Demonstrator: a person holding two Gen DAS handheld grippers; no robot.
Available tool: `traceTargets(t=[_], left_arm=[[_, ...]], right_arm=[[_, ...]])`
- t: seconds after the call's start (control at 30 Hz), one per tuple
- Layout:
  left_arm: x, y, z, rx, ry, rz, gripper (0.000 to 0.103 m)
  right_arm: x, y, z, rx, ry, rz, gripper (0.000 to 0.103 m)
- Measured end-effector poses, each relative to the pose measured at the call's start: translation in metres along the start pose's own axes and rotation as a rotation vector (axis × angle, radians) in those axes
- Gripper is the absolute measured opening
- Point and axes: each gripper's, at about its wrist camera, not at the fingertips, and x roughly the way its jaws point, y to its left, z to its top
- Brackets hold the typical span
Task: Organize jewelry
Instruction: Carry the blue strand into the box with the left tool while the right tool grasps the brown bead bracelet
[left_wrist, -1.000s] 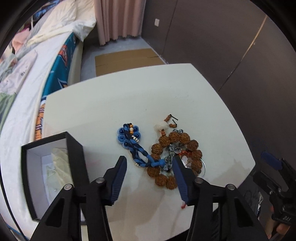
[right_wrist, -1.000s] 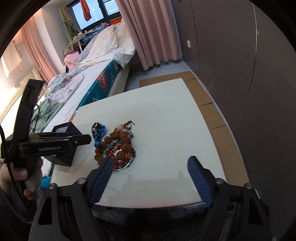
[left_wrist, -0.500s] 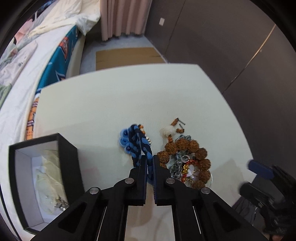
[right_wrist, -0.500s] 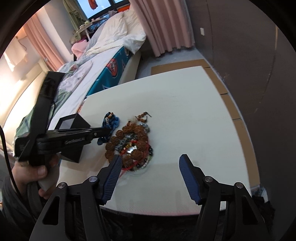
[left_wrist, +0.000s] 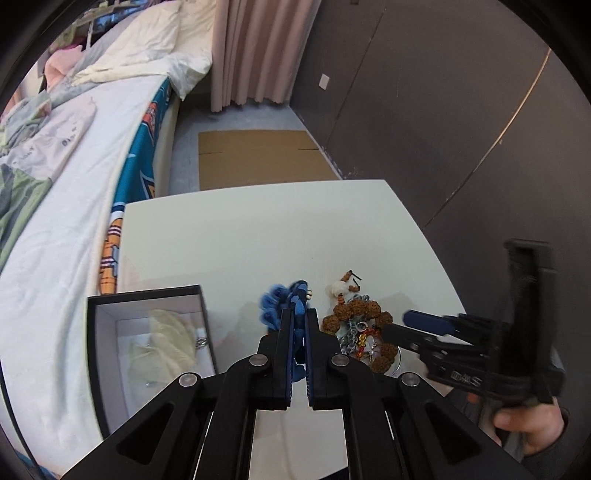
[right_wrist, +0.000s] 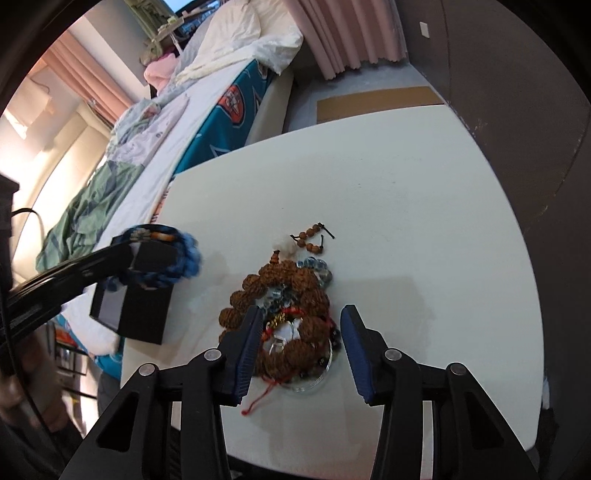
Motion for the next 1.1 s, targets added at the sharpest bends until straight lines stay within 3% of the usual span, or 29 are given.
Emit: traceTargets(t=[0.13, 0.17, 0.2, 0.6, 1.1], left_arm=[[-0.013, 0.005, -0.004, -0.007, -0.015, -0.009, 0.005], [-0.015, 0.007, -0.005, -0.009, -0.018, -0.011, 0.005], [-0.018, 0.008, -0.005, -0.010, -0.020, -0.011, 0.005], [-0.045, 0.020, -0.015, -0.025, -0.072, -0.015, 0.005], [-0.090, 0.060, -0.023, -0.097, -0.168, -0.008, 0.005]], right_arm=[[0.018, 0.004, 0.004, -0.008, 0.037, -0.040, 0.040], [0.022, 0.003, 0.005, -0.003, 0.049, -0.050, 0.027], [0.025, 0.002, 0.004, 0.009, 0.059, -0.062, 0.021], [-0.017, 0.021, 0.001, 0.017, -0.040, -0.064, 0.020], [-0.072, 0.085, -0.001, -0.126, -0.175, -0.027, 0.020]])
